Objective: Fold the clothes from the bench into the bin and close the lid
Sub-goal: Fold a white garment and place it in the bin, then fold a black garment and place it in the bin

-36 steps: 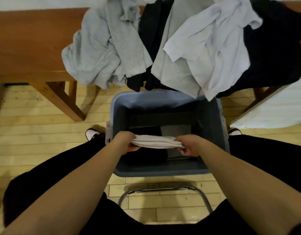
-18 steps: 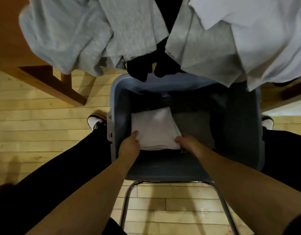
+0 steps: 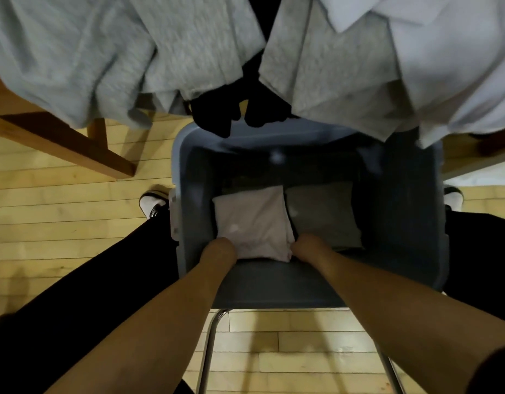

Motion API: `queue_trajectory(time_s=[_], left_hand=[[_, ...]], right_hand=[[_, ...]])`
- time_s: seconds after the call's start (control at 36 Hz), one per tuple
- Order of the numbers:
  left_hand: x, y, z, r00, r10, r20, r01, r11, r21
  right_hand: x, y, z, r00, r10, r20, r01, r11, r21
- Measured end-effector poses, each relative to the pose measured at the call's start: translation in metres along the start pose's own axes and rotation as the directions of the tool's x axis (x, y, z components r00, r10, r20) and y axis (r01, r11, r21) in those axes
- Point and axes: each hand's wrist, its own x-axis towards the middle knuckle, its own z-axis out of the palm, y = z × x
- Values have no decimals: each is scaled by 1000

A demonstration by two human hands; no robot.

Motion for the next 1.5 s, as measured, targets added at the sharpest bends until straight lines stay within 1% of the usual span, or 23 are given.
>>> queue_trajectory(time_s=[0.11, 0.17, 0.25, 0.31, 0.36, 0.42, 0.44, 0.5, 0.56, 0.61, 0.67, 0.69, 0.75, 0.81, 0.83, 0.89, 0.94, 1.03, 1.11, 1.19, 1.36, 1.44, 1.5], left_hand=[[-30, 16, -11, 998, 60, -19, -62, 988, -143], [-40, 24, -14, 989, 122, -82, -139, 954, -264], [-69, 38, -16, 971, 208, -118, -239, 822, -517], [-95, 50, -22, 962, 250, -111, -263, 735, -625], [-124, 64, -28, 931, 319, -179, -356, 685, -636], [-147, 76, -32, 862, 401, -311, -507, 690, -517], [-163, 86, -36, 803, 453, -387, -590, 695, -411], [-191, 102, -44, 686, 556, -469, -693, 695, -190], [-223, 120, -52, 553, 662, -505, -769, 639, -4], [-256, 140, -60, 399, 731, -554, -814, 561, 153], [-285, 157, -67, 233, 778, -584, -841, 463, 281], [-302, 172, -71, 131, 797, -590, -846, 400, 353], [-324, 194, -78, -25, 829, -558, -811, 310, 497], [-340, 219, -86, -187, 834, -520, -740, 228, 632], [-345, 229, -89, -241, 834, -496, -699, 205, 685], [-349, 250, -93, -292, 844, -450, -610, 198, 767], [-347, 267, -98, -284, 855, -434, -547, 227, 806], [-343, 289, -111, -193, 868, -457, -496, 316, 809], [-341, 303, -122, -105, 873, -476, -390, 405, 827], [-341, 312, -129, -94, 862, -499, -318, 449, 835], [-337, 314, -140, -63, 848, -526, -319, 482, 816], [-339, 312, -143, -47, 856, -515, -366, 465, 806], [-347, 309, -148, -17, 843, -537, -439, 476, 762]], right_hand=[[-21, -3, -16, 999, -47, 7, 47, 996, -81], [-33, -4, -25, 998, -70, 4, 69, 990, -126], [-61, 2, -44, 987, -155, -35, 149, 980, -135], [-79, 4, -59, 978, -195, -77, 185, 976, -117], [-105, 9, -77, 968, -223, -119, 204, 967, -156], [-125, 13, -93, 950, -272, -153, 240, 950, -198], [-140, 18, -105, 935, -309, -177, 268, 938, -220], [-168, 26, -127, 912, -354, -208, 293, 915, -276], [-199, 38, -153, 879, -397, -265, 316, 900, -302], [-229, 52, -181, 817, -443, -370, 355, 891, -283], [-252, 63, -207, 701, -491, -516, 408, 871, -274], [-267, 73, -225, 619, -494, -610, 427, 864, -267], [-282, 86, -252, 474, -481, -738, 459, 850, -259], [-289, 100, -277, 316, -478, -819, 450, 836, -315], [-287, 105, -288, 262, -477, -839, 423, 838, -344], [-282, 114, -305, 217, -467, -857, 355, 856, -376], [-278, 117, -317, 214, -443, -871, 309, 876, -369], [-273, 117, -336, 201, -380, -903, 335, 893, -301], [-268, 114, -352, 288, -272, -918, 397, 906, -143], [-261, 113, -360, 336, -207, -919, 362, 929, -77], [-249, 113, -367, 342, -120, -932, 511, 856, 77], [-252, 114, -370, 392, -122, -912, 519, 848, 110], [-259, 113, -373, 399, -125, -908, 542, 832, 123]])
